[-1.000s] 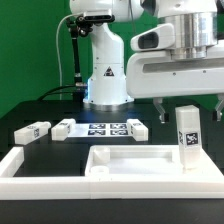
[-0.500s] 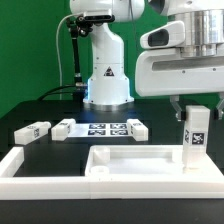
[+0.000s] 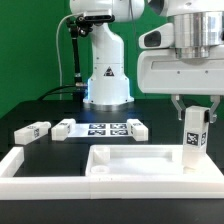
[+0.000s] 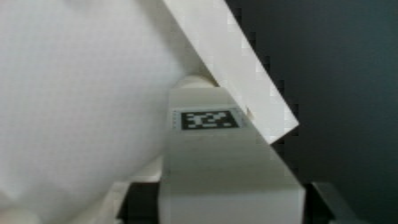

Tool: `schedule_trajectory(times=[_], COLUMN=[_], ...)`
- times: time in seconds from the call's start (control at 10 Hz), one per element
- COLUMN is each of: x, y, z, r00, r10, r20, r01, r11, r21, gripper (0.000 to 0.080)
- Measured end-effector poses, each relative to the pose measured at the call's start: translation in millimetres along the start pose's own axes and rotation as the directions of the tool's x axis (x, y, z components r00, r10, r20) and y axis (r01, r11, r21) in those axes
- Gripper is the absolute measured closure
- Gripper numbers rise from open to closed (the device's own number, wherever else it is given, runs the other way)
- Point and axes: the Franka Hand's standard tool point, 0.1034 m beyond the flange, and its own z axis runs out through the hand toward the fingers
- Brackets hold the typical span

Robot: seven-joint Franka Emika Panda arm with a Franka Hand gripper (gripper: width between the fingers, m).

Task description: Assemble desk

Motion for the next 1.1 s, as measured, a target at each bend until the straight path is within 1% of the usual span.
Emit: schedule_trajectory(times=[0.1, 0.2, 0.3, 0.4, 0.5, 0.6, 0.7, 0.8, 0.9, 1.0, 1.1], x=[1.2, 3.6, 6.4, 7.0, 5.7, 5.1, 4.0, -1.4, -7.7, -10.7, -9.7], y=[-0.1, 0.0, 1.4, 1.3, 0.5, 0.4, 0.0, -0.5, -2.1, -3.1, -2.8], z=[0.0, 0.4, 0.6, 0.8, 1.0, 1.1, 1.6, 3.4, 4.4, 4.9, 4.8], r00=[0.984, 0.936, 0.882, 0.817, 0.779, 0.788, 0.815, 0.896, 0.955, 0.989, 0.996], r10=[0.179, 0.346, 0.464, 0.568, 0.619, 0.608, 0.571, 0.441, 0.295, 0.149, 0.085], r20=[0.026, 0.057, 0.081, 0.099, 0.101, 0.1, 0.099, 0.059, 0.032, 0.018, 0.016], r01=[-0.179, -0.348, -0.468, -0.573, -0.623, -0.613, -0.575, -0.443, -0.295, -0.15, -0.085], r11=[0.984, 0.937, 0.883, 0.819, 0.782, 0.79, 0.817, 0.896, 0.955, 0.988, 0.996], r21=[0.015, 0.029, 0.034, 0.029, 0.022, 0.023, 0.027, 0.027, 0.023, 0.021, 0.023], gripper=[0.0503, 0.0503, 0.0502, 0.0502, 0.0502, 0.0502, 0.0502, 0.0399, 0.023, 0.023, 0.0162])
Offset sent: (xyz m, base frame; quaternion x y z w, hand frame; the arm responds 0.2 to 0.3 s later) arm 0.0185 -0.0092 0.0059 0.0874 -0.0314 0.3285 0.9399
